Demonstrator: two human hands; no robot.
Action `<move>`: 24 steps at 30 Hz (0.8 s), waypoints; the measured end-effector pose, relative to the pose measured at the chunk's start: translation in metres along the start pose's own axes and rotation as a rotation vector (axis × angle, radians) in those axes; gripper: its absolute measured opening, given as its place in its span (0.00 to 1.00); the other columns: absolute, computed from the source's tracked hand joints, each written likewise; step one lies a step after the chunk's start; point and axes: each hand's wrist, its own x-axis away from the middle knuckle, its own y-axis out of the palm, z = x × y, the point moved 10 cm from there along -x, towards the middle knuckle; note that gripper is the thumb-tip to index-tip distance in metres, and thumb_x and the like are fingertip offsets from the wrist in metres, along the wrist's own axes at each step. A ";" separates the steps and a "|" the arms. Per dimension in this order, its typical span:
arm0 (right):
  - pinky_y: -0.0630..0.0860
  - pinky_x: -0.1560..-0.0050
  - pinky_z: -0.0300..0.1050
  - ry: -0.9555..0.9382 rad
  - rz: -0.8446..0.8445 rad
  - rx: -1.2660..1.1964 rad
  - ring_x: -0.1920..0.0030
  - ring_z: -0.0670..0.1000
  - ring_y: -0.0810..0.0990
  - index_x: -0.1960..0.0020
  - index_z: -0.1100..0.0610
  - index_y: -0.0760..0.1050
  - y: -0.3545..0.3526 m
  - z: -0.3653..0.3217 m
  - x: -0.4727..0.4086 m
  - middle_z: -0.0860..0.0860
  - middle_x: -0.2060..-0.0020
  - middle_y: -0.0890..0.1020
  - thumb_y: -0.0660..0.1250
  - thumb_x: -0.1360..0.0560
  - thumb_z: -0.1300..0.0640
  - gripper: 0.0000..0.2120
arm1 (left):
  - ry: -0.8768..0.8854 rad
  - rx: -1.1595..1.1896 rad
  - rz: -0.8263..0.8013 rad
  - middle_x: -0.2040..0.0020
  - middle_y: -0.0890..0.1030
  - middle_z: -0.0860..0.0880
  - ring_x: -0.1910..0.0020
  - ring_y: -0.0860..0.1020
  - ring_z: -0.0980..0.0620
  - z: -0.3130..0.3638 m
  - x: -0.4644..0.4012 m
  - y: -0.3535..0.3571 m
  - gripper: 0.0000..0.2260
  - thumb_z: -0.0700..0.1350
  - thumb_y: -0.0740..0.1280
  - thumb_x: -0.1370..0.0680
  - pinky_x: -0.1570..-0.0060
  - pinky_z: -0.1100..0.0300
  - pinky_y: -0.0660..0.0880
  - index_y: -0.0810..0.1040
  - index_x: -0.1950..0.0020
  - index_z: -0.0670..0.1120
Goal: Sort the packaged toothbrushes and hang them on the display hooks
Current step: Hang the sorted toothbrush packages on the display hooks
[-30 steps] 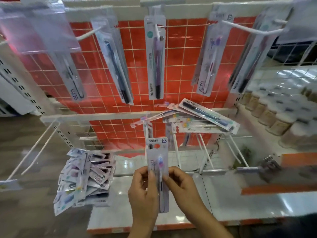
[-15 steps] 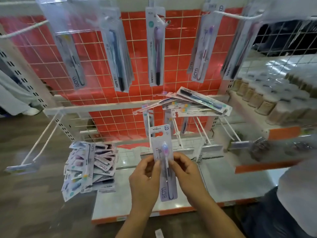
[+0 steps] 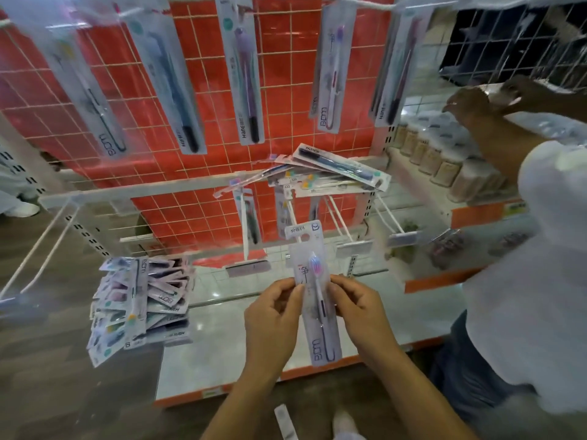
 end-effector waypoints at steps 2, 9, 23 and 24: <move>0.80 0.55 0.37 0.011 0.004 -0.007 0.52 0.44 0.83 0.49 0.46 0.78 -0.012 0.003 -0.006 0.44 0.54 0.84 0.62 0.21 0.55 0.08 | -0.011 -0.010 -0.013 0.55 0.79 0.65 0.55 0.81 0.59 0.000 -0.005 0.014 0.04 0.57 0.61 0.26 0.54 0.67 0.78 0.73 0.53 0.64; 0.81 0.51 0.39 0.025 -0.015 0.039 0.53 0.45 0.83 0.48 0.48 0.77 -0.054 0.015 -0.040 0.45 0.53 0.83 0.62 0.27 0.45 0.13 | -0.072 -0.012 -0.029 0.54 0.81 0.59 0.54 0.81 0.59 -0.004 -0.025 0.067 0.10 0.58 0.61 0.27 0.49 0.62 0.80 0.75 0.49 0.58; 0.76 0.56 0.30 0.028 -0.101 0.042 0.60 0.37 0.80 0.55 0.50 0.77 -0.072 0.094 -0.069 0.43 0.60 0.81 0.65 0.24 0.64 0.09 | -0.197 -0.062 -0.072 0.51 0.82 0.54 0.53 0.80 0.57 -0.073 -0.014 0.130 0.12 0.57 0.63 0.26 0.49 0.68 0.76 0.77 0.47 0.53; 0.76 0.55 0.31 0.025 -0.107 0.039 0.59 0.37 0.80 0.55 0.49 0.76 -0.071 0.104 -0.069 0.43 0.61 0.81 0.65 0.24 0.64 0.10 | -0.206 -0.087 -0.083 0.50 0.82 0.54 0.53 0.80 0.57 -0.081 -0.013 0.132 0.13 0.57 0.62 0.27 0.47 0.66 0.77 0.77 0.47 0.53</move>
